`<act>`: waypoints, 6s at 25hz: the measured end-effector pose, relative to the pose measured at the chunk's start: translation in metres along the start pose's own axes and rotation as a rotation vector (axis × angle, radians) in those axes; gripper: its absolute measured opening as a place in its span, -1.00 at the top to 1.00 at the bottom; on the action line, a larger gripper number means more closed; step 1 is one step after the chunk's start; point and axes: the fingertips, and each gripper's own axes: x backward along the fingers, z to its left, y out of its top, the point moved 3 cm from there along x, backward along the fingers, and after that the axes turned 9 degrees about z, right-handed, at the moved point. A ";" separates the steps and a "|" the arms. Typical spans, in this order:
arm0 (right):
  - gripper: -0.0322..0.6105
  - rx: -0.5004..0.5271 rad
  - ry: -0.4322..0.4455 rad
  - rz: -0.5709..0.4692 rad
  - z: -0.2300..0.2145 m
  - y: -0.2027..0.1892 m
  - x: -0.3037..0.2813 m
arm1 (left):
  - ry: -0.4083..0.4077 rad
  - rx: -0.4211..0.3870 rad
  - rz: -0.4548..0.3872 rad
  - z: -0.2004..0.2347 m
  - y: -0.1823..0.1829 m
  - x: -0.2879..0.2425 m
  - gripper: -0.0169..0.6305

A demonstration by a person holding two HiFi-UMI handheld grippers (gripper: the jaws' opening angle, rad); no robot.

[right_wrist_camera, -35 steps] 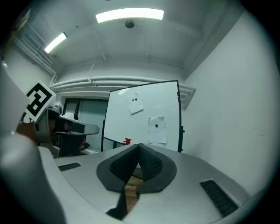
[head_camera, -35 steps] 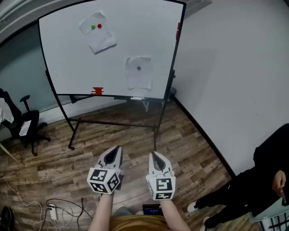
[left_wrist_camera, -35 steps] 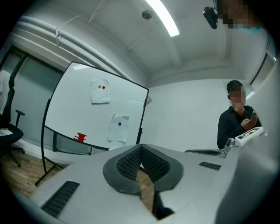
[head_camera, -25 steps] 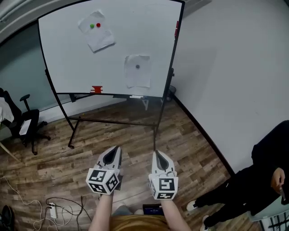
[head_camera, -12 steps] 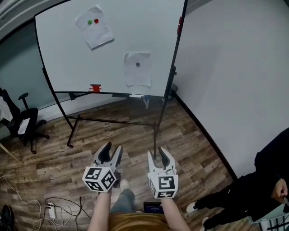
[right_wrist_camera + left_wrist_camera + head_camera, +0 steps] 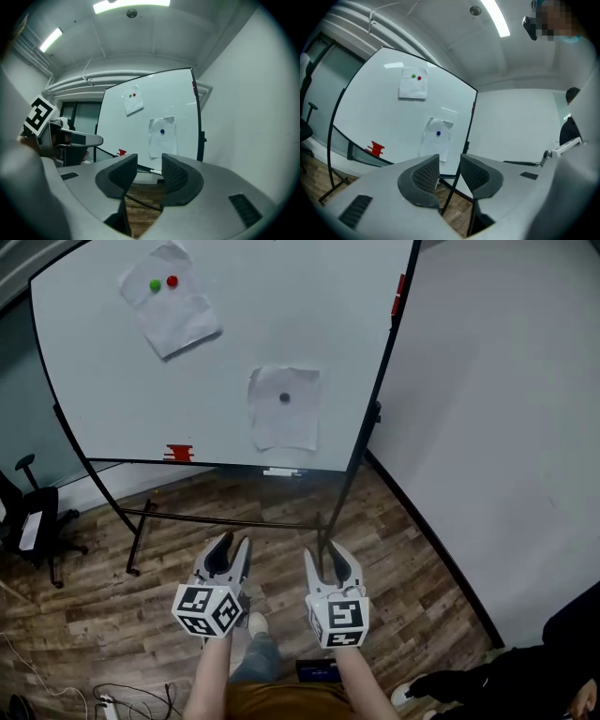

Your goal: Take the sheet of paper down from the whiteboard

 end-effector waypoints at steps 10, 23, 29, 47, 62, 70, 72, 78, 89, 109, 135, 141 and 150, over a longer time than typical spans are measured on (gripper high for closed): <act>0.40 0.025 -0.058 0.001 -0.038 0.076 -0.219 | -0.066 -0.022 0.017 0.121 0.097 -0.185 0.50; 0.40 0.042 -0.126 0.043 -0.055 0.089 -0.309 | -0.165 -0.049 0.063 0.151 0.116 -0.273 0.51; 0.40 0.036 -0.135 0.031 -0.061 0.096 -0.322 | -0.164 -0.059 0.062 0.156 0.123 -0.283 0.51; 0.34 0.058 -0.111 0.000 -0.071 0.105 -0.369 | -0.124 -0.082 0.064 0.173 0.125 -0.315 0.57; 0.35 0.100 -0.148 -0.061 -0.081 0.122 -0.401 | -0.139 -0.080 0.044 0.174 0.128 -0.344 0.57; 0.51 0.147 -0.214 -0.091 -0.083 0.126 -0.406 | -0.150 -0.076 0.042 0.173 0.127 -0.352 0.57; 0.51 0.157 -0.228 -0.097 -0.083 0.126 -0.407 | -0.147 -0.079 0.042 0.173 0.127 -0.352 0.58; 0.48 0.164 -0.246 -0.075 -0.084 0.125 -0.407 | -0.132 -0.109 0.034 0.171 0.129 -0.350 0.77; 0.47 0.140 -0.209 -0.080 -0.085 0.125 -0.407 | -0.179 -0.065 0.025 0.170 0.134 -0.351 0.87; 0.47 0.112 -0.193 -0.093 -0.093 0.116 -0.383 | -0.239 0.127 0.002 0.171 0.136 -0.342 0.88; 0.47 0.141 -0.220 -0.091 -0.095 0.114 -0.357 | -0.177 0.197 -0.035 0.194 0.142 -0.298 0.88; 0.47 0.140 -0.218 -0.086 -0.092 0.113 -0.355 | -0.165 0.205 -0.034 0.198 0.141 -0.292 0.88; 0.47 0.105 -0.231 -0.080 -0.098 0.109 -0.358 | -0.140 0.267 -0.047 0.212 0.143 -0.291 0.88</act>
